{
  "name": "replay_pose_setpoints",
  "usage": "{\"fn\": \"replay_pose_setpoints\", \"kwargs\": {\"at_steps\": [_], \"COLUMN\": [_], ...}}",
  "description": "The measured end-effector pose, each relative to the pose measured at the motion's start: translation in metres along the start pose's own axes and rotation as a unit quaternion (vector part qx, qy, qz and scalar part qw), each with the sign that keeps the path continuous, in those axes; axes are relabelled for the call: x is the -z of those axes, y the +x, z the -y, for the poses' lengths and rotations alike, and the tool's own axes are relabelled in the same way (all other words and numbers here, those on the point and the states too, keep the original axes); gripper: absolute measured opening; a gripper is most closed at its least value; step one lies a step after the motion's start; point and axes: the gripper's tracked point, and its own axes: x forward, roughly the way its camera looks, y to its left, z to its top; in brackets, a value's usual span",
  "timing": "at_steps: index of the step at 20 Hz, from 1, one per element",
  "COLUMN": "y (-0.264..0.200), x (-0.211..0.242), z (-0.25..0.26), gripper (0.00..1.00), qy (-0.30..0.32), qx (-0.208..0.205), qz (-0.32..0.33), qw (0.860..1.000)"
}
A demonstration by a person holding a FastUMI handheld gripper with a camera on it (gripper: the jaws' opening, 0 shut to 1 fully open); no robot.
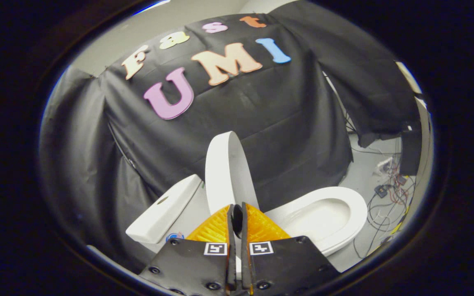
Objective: Open the toilet lid.
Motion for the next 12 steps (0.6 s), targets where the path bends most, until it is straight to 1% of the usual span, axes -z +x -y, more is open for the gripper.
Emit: {"fn": "replay_pose_setpoints", "kwargs": {"at_steps": [6,12], "y": [0.009,0.018], "x": [0.017,0.044], "z": [-0.052,-0.101], "gripper": [0.05,0.06], "qy": [-0.042,-0.115], "qx": [-0.054,-0.112], "qz": [-0.015,-0.045], "qw": [0.998,0.986]}}
